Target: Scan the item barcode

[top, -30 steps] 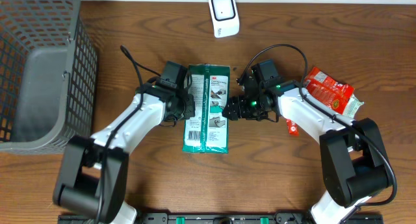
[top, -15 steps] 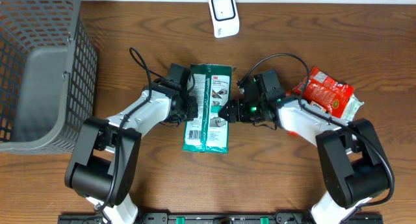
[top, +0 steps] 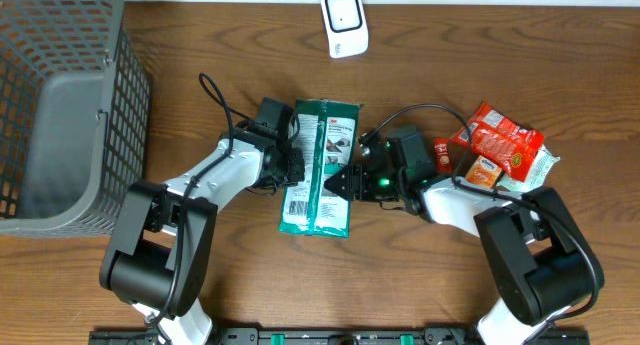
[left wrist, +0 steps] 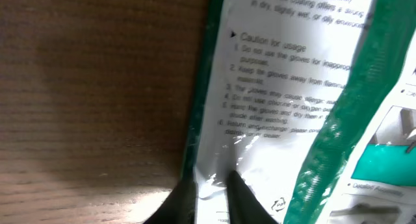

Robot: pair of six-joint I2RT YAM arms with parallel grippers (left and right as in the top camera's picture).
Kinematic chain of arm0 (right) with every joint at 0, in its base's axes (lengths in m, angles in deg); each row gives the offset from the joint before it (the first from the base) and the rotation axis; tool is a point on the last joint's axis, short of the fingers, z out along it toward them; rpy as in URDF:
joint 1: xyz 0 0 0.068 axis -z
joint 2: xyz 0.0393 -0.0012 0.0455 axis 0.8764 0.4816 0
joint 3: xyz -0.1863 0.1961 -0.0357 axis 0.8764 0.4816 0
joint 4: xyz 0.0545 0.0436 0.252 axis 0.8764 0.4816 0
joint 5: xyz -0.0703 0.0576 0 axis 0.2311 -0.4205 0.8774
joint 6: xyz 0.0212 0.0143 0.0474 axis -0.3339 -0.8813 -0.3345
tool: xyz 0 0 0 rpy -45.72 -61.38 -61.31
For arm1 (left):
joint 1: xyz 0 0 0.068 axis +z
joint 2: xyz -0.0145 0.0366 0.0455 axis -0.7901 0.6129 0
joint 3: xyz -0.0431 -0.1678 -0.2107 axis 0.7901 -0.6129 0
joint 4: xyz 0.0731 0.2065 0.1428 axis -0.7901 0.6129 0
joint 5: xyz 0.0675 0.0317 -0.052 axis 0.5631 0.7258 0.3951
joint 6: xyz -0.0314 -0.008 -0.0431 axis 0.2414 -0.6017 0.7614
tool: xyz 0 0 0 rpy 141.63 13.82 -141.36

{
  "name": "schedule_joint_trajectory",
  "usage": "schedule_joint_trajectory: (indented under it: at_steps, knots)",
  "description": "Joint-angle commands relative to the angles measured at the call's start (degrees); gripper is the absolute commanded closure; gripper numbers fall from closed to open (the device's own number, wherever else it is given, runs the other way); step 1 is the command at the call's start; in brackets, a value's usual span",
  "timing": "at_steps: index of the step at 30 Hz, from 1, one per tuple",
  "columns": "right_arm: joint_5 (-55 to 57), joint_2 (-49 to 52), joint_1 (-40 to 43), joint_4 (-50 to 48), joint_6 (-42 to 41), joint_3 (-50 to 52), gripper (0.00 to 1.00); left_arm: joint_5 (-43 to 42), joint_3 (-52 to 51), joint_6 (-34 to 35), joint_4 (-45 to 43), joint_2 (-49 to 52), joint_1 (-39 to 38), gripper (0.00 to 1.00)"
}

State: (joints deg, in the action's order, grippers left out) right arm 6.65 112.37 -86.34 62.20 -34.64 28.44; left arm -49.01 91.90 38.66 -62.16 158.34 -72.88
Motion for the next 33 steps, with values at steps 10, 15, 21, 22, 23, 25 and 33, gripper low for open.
schedule_joint_trajectory:
  at_steps: [10, 15, 21, 22, 23, 25, 33]
  knots:
    - [3.3, 1.5, -5.1, -9.4, -2.7, 1.4, 0.5, -0.4, 0.5, 0.5, 0.3, 1.4, 0.0, 0.78]
    - [3.3, 1.5, -5.5, -10.3, -2.7, 1.4, 0.57, -0.4, 0.5, 0.5, 0.3, 1.4, 0.0, 0.78]
    - [3.3, 1.5, -5.7, -11.3, -2.3, 1.4, 0.64, -0.4, 0.5, 0.5, 0.3, 1.4, 0.0, 0.78]
    - [3.3, 1.5, -5.7, -11.3, -1.2, 1.4, 0.66, -0.3, 0.5, 0.5, 0.3, 1.4, 0.0, 0.78]
    - [3.3, 1.5, -5.7, -11.2, 0.3, 1.4, 0.7, 0.4, 0.5, 0.5, 0.3, 1.4, 0.0, 0.78]
    - [3.3, 1.5, -5.7, -11.0, 2.3, 1.4, 0.78, 1.1, 0.5, 0.5, 0.3, 1.4, 0.0, 0.77]
    - [3.3, 1.5, -5.7, -11.0, 3.8, 1.4, 0.99, 1.0, 0.5, 0.5, 0.3, 1.4, 0.0, 0.73]
